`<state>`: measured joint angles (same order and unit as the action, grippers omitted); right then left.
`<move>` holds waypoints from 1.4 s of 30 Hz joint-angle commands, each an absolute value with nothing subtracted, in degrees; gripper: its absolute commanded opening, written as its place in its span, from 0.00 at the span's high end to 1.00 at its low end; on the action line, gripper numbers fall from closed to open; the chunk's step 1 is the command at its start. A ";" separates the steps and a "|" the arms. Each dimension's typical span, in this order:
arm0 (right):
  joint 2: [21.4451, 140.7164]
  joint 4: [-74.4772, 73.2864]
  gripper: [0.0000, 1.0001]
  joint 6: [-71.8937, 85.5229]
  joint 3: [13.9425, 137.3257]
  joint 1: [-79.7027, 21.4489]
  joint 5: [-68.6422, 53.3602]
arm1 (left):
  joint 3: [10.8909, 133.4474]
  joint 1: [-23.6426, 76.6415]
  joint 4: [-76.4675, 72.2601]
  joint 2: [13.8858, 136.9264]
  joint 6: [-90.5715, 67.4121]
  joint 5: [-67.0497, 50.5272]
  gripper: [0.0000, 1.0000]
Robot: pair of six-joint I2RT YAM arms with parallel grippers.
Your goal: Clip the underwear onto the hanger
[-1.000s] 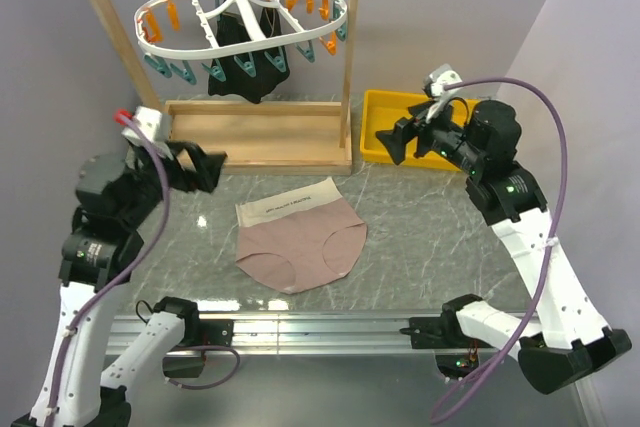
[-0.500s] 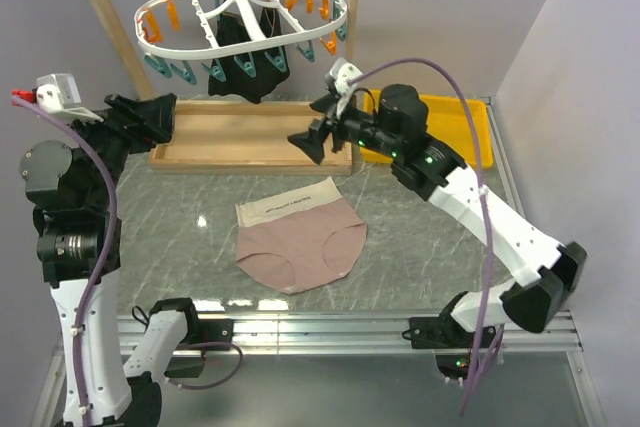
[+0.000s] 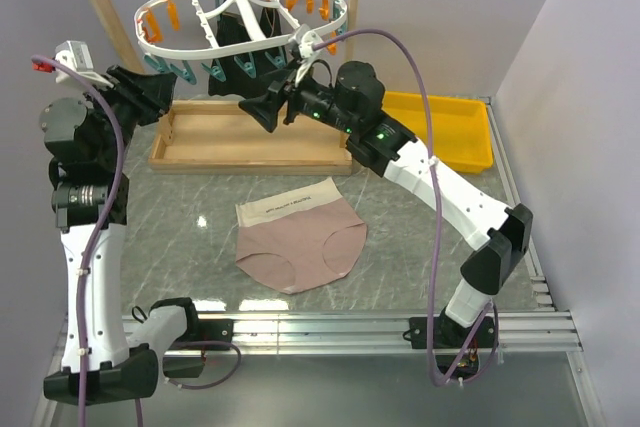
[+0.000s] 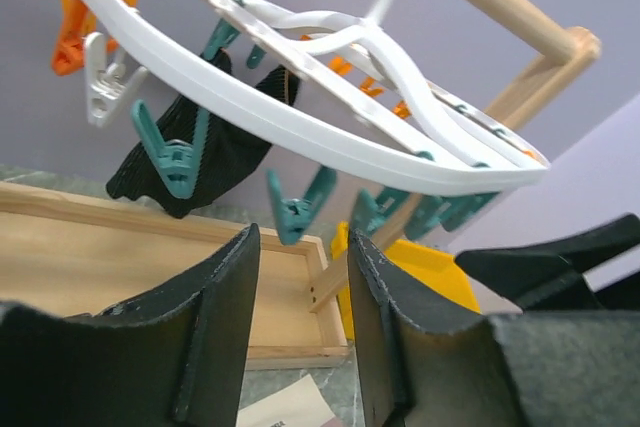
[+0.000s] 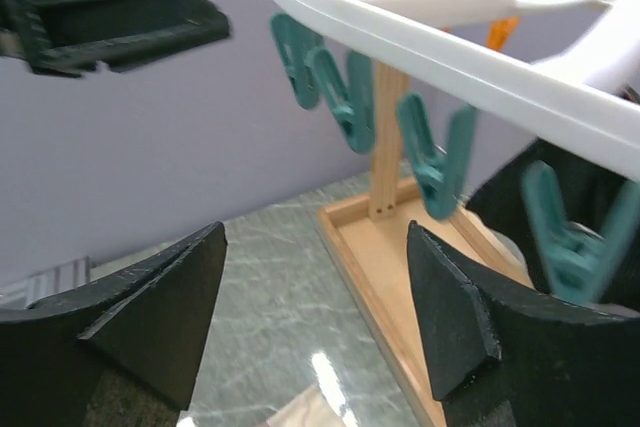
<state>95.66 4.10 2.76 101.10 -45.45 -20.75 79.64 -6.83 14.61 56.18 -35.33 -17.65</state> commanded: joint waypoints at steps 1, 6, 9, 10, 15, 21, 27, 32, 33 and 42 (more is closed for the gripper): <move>96.94 8.53 0.21 4.04 105.55 -47.37 -21.09 | 83.23 -7.12 13.09 56.34 -34.37 -14.68 0.55; 99.05 8.61 0.26 2.12 107.40 -49.66 -21.62 | 84.02 -7.03 12.39 58.62 -33.58 -14.68 0.56; 100.46 8.00 0.27 1.23 108.89 -50.97 -21.01 | 84.55 -7.12 12.04 60.03 -33.58 -14.68 0.57; 101.24 7.82 0.27 1.23 109.85 -51.24 -20.83 | 84.72 -7.12 11.87 60.73 -33.57 -14.94 0.57; 103.88 7.30 0.27 2.11 113.81 -51.42 -20.22 | 84.99 -7.12 10.81 62.05 -33.49 -16.17 0.60; 106.43 8.00 0.30 2.29 116.27 -51.50 -20.04 | 85.26 -7.12 9.76 63.54 -34.36 -18.45 0.62; 109.68 9.14 0.32 0.79 118.21 -51.85 -19.07 | 85.43 -7.12 9.32 64.60 -34.28 -19.60 0.72; 111.97 10.28 0.33 -2.54 120.84 -51.86 -18.81 | 85.96 -7.12 9.40 65.57 -34.28 -21.88 0.86; 112.41 10.46 0.34 -3.07 121.72 -51.94 -19.07 | 86.04 -7.03 9.40 65.57 -34.36 -22.23 0.88; 115.31 12.74 0.36 -8.35 124.53 -52.38 -17.40 | 85.34 -7.12 9.49 64.95 -34.10 -24.96 0.98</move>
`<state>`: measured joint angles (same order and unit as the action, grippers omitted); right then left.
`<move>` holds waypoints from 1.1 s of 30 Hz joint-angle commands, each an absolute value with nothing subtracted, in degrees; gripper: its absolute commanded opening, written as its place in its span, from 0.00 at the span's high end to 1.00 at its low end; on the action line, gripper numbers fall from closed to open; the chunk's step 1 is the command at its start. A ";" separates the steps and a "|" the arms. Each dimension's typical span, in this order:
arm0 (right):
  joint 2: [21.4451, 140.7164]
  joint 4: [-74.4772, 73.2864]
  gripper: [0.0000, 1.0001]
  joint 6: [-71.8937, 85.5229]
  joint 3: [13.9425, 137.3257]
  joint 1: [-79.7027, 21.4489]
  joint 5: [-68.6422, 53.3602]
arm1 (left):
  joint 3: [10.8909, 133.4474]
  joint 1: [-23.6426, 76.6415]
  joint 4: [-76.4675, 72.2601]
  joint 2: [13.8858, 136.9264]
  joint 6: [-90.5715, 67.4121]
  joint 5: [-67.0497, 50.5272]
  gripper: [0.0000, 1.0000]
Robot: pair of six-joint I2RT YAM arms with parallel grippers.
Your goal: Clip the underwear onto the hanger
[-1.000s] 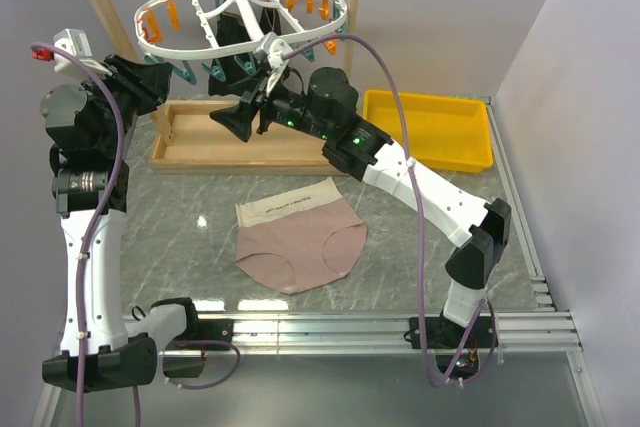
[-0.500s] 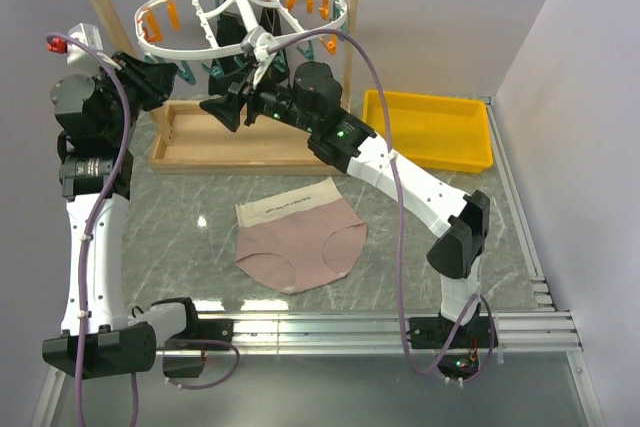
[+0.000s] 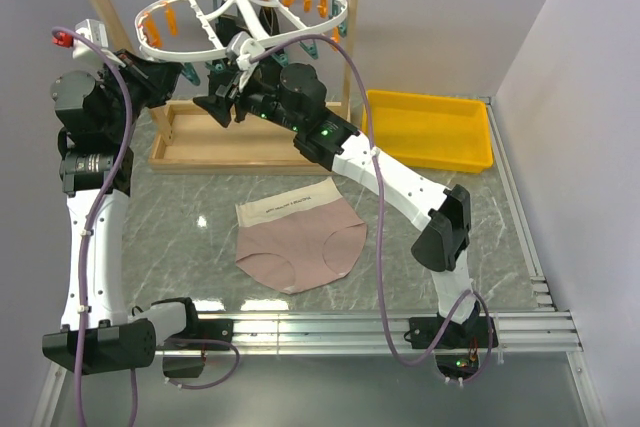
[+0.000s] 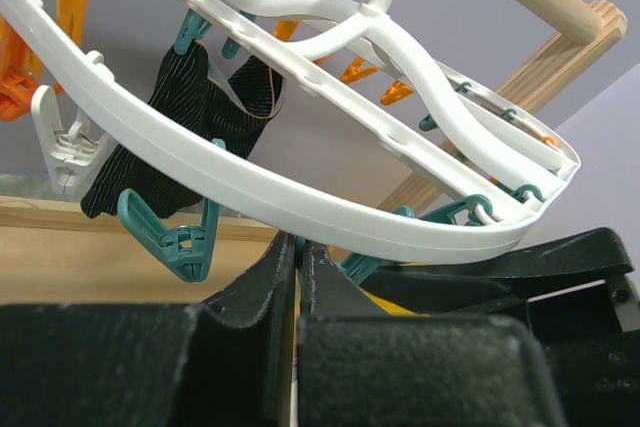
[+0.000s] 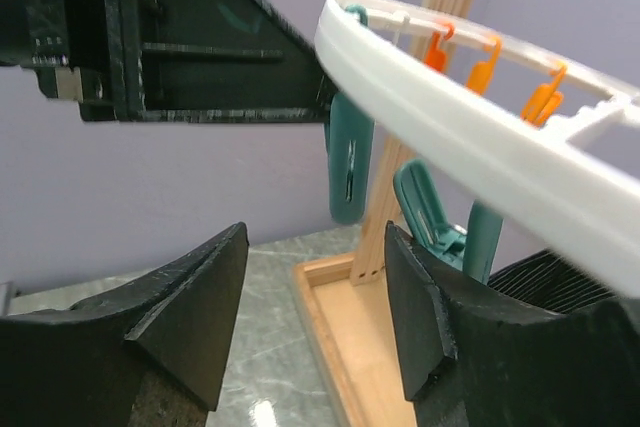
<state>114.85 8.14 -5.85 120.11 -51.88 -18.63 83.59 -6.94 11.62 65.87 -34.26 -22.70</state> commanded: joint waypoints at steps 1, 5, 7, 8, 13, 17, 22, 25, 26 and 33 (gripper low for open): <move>115.57 13.01 0.37 -8.61 124.71 -52.38 -16.97 | 85.17 -7.12 9.49 64.78 -34.10 -24.96 0.98; 116.63 13.27 0.38 -8.96 125.86 -52.47 -15.47 | 84.82 -7.12 9.49 64.34 -33.75 -26.01 0.98; 116.98 13.36 0.39 -9.31 125.95 -52.56 -14.85 | 84.73 -7.03 9.40 63.90 -33.49 -26.45 0.99; 116.98 13.36 0.40 -9.58 125.77 -52.56 -14.68 | 84.47 -7.12 9.49 63.72 -33.57 -26.63 0.99; 117.60 13.36 0.41 -10.37 125.86 -52.91 -13.09 | 84.11 -7.12 9.49 63.54 -33.58 -27.68 0.99; 117.95 13.80 0.43 -10.55 126.03 -52.91 -13.10 | 83.94 -7.12 9.58 63.28 -33.66 -28.12 0.99; 118.30 14.15 0.51 -9.85 126.39 -53.00 -13.45 | 83.15 -7.12 9.58 62.75 -34.10 -28.91 0.99; 118.04 14.33 0.53 -9.49 126.39 -53.09 -13.89 | 82.88 -7.03 10.19 62.49 -34.01 -29.18 0.99; 118.04 14.41 0.54 -9.41 126.39 -53.09 -14.15 | 82.97 -7.03 10.37 62.49 -33.84 -29.27 0.99; 118.21 14.06 0.96 -9.49 126.91 -53.26 -13.62 | 82.79 -7.12 11.07 61.79 -34.01 -29.10 0.89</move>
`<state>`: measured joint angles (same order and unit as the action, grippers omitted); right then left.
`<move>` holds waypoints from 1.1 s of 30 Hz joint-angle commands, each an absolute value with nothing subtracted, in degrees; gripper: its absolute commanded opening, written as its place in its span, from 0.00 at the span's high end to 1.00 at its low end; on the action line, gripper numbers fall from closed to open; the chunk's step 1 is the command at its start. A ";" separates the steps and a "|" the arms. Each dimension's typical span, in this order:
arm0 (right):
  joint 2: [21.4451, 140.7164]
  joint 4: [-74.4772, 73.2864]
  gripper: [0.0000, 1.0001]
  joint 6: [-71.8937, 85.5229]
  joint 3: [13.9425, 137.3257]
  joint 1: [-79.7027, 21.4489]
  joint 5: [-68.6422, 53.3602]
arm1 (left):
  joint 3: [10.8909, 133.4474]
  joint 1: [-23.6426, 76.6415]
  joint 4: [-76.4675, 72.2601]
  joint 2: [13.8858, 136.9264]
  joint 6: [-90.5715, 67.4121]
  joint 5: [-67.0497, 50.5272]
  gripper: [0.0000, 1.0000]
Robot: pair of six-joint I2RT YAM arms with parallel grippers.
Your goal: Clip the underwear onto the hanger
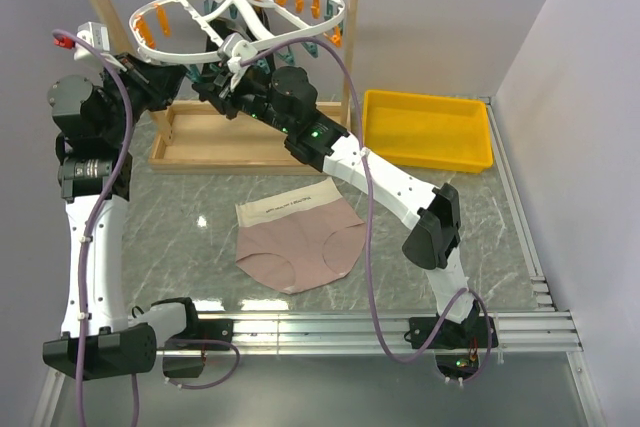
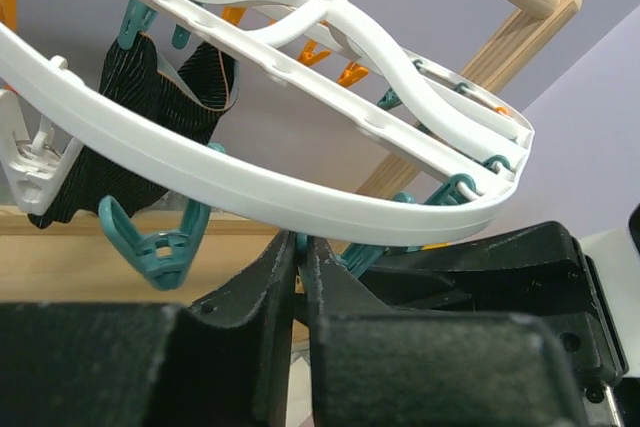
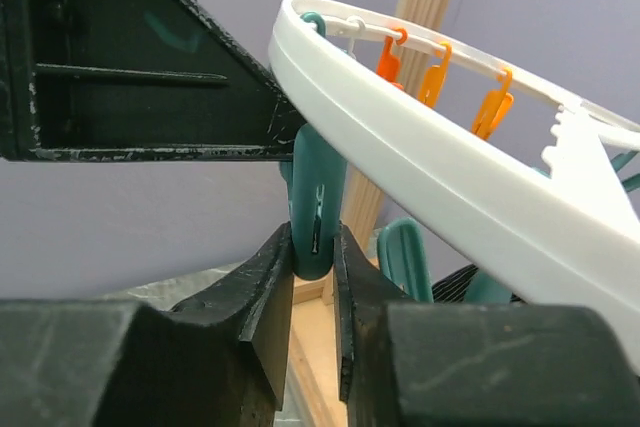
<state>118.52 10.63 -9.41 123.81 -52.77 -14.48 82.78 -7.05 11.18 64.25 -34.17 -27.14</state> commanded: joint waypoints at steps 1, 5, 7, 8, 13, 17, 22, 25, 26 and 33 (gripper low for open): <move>118.21 14.06 0.97 -9.32 126.91 -53.17 -13.62 | 82.79 -7.03 11.42 61.53 -33.93 -28.92 0.85; 118.12 13.89 1.00 -9.05 126.83 -53.26 -13.10 | 83.06 -7.03 12.74 60.30 -33.66 -28.91 0.59; 118.04 13.80 1.00 -8.79 126.91 -53.26 -13.09 | 82.88 -7.03 12.83 59.07 -32.96 -29.00 0.47; 117.95 13.71 1.00 -8.70 126.91 -53.26 -13.10 | 82.53 -7.12 12.75 58.54 -32.87 -28.48 0.44; 117.86 13.54 1.00 -7.56 126.91 -53.17 -13.36 | 80.43 -7.12 11.25 54.94 -30.33 -29.61 0.37; 117.69 13.18 1.00 -6.94 127.09 -53.52 -13.45 | 79.80 -7.12 10.02 55.89 -32.16 -31.02 0.39; 117.33 12.92 1.00 -6.68 126.65 -53.88 -13.10 | 79.28 -7.03 7.13 57.92 -36.64 -33.13 0.41; 116.98 13.18 1.00 -6.50 126.13 -54.05 -12.92 | 79.98 -7.12 7.29 59.32 -38.23 -31.38 0.42; 116.98 13.27 1.00 -6.59 126.04 -54.05 -12.92 | 80.15 -7.12 7.03 59.94 -38.23 -30.94 0.42; 117.07 13.36 1.00 -5.54 126.21 -54.14 -13.27 | 79.02 -7.03 2.38 60.29 -39.11 -28.30 0.47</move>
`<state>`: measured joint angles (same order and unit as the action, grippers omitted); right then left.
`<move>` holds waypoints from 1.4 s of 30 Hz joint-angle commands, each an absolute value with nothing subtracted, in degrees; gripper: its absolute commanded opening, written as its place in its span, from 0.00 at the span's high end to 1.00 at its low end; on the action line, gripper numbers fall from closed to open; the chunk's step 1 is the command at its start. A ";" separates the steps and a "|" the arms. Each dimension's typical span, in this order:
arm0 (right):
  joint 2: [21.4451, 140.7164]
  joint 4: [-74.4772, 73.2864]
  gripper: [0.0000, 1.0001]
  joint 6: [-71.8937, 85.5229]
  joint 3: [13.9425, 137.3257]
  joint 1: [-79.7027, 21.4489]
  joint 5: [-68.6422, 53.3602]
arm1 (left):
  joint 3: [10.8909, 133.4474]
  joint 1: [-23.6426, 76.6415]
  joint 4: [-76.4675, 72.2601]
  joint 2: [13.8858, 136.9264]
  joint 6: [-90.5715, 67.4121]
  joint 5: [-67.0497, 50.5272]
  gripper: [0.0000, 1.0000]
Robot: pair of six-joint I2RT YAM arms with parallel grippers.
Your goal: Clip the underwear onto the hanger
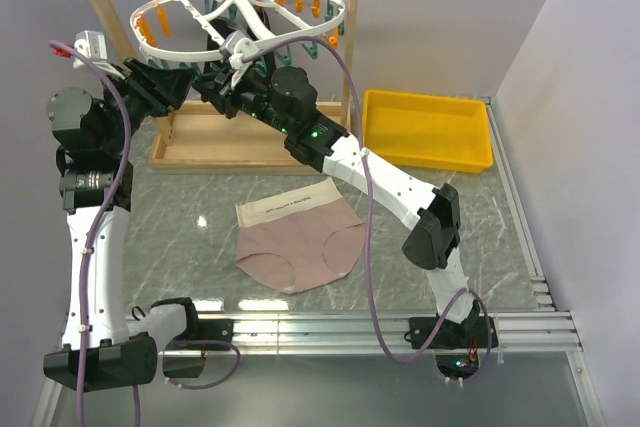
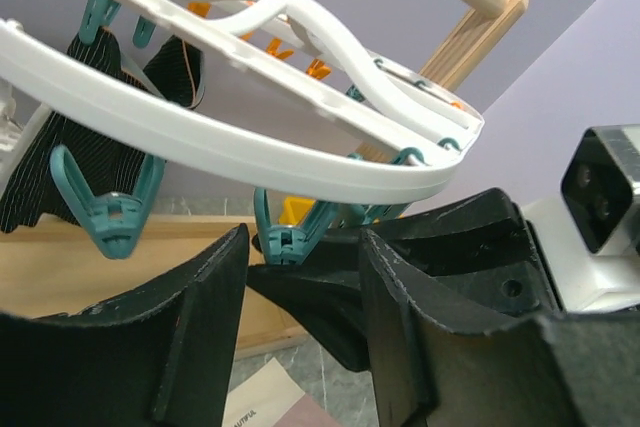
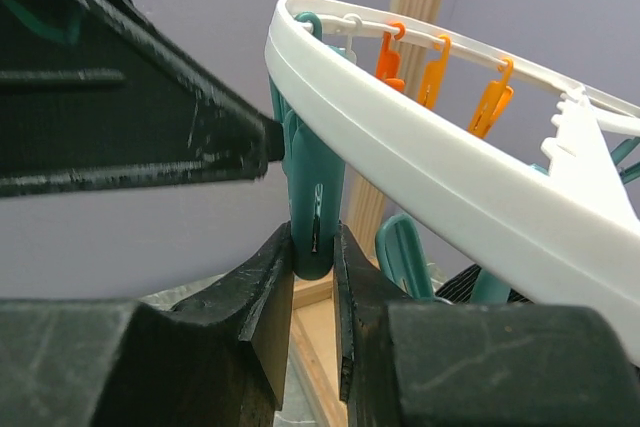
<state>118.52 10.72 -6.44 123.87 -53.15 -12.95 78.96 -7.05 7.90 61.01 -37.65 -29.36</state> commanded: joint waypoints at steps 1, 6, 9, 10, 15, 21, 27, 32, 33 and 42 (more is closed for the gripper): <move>117.16 13.36 1.00 -5.45 126.30 -54.31 -13.27 | 78.84 -7.12 2.11 60.47 -39.37 -28.56 0.48; 117.60 13.36 1.00 -5.54 126.65 -54.23 -13.27 | 78.22 -7.03 0.35 61.43 -40.51 -29.27 0.48; 117.69 13.36 1.00 -5.62 126.65 -54.23 -13.27 | 78.31 -6.86 -1.04 61.96 -40.52 -29.44 0.48; 117.69 13.36 1.00 -5.62 126.56 -54.23 -13.27 | 78.31 -6.68 -1.14 62.14 -40.43 -29.10 0.48; 117.77 13.36 1.00 -5.71 126.30 -54.40 -12.83 | 79.71 -5.10 -0.18 63.02 -38.32 -26.63 0.48; 117.77 13.36 1.00 -5.45 126.30 -54.32 -13.18 | 79.72 -3.52 -0.18 62.93 -36.83 -24.52 0.48; 117.69 13.10 1.00 -5.62 126.04 -54.23 -13.01 | 79.80 -2.73 -0.53 62.75 -36.21 -22.06 0.53; 117.51 12.83 1.00 -6.06 125.60 -54.40 -12.83 | 79.98 -2.46 -0.35 62.84 -35.95 -20.92 0.64; 117.42 12.75 1.00 -6.15 125.60 -54.40 -12.75 | 80.15 -2.37 -0.26 62.84 -36.03 -21.00 0.73; 116.37 12.22 0.64 -6.41 123.75 -54.32 -12.22 | 80.42 -2.37 -0.18 63.02 -36.04 -21.53 0.99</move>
<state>118.52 11.18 -5.78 123.83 -53.41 -12.16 78.35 -2.63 2.68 63.51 -36.05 -21.54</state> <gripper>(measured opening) 0.319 0.137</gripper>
